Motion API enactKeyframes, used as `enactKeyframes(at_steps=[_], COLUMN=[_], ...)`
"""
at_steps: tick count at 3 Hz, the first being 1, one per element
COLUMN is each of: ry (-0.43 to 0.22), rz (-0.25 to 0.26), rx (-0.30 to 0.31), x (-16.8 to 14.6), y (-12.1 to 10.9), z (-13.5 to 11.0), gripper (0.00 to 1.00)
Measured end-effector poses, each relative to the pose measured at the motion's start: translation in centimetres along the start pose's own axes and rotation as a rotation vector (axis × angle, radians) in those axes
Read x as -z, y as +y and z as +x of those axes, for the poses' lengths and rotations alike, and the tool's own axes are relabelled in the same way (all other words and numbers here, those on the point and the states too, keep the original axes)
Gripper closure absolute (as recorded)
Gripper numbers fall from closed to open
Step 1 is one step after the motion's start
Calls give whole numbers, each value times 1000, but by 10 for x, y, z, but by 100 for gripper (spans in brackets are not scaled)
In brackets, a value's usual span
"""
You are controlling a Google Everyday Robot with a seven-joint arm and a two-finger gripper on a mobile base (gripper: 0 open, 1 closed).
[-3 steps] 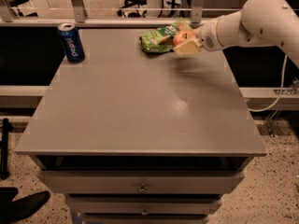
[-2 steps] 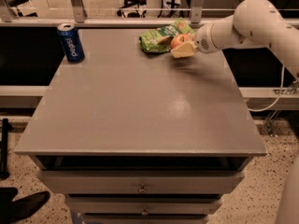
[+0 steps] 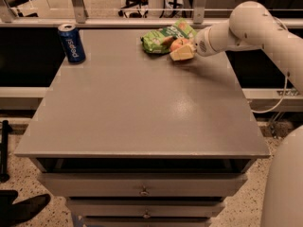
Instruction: Move apple near green rice chip bag
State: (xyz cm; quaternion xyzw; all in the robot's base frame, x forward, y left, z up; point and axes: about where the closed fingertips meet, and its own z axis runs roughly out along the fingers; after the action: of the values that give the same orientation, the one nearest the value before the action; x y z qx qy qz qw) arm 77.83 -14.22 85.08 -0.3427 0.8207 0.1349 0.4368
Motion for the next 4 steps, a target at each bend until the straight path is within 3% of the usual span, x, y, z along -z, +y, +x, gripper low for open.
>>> enactKeyframes(at_steps=[2,3,4], ry=[7,-4,-27], rz=[-8,-25,-39], rx=[-10,-8,8], x=[-5,-2,14], y=[0,3,7], z=[2,2,-1], gripper=[13,0,0])
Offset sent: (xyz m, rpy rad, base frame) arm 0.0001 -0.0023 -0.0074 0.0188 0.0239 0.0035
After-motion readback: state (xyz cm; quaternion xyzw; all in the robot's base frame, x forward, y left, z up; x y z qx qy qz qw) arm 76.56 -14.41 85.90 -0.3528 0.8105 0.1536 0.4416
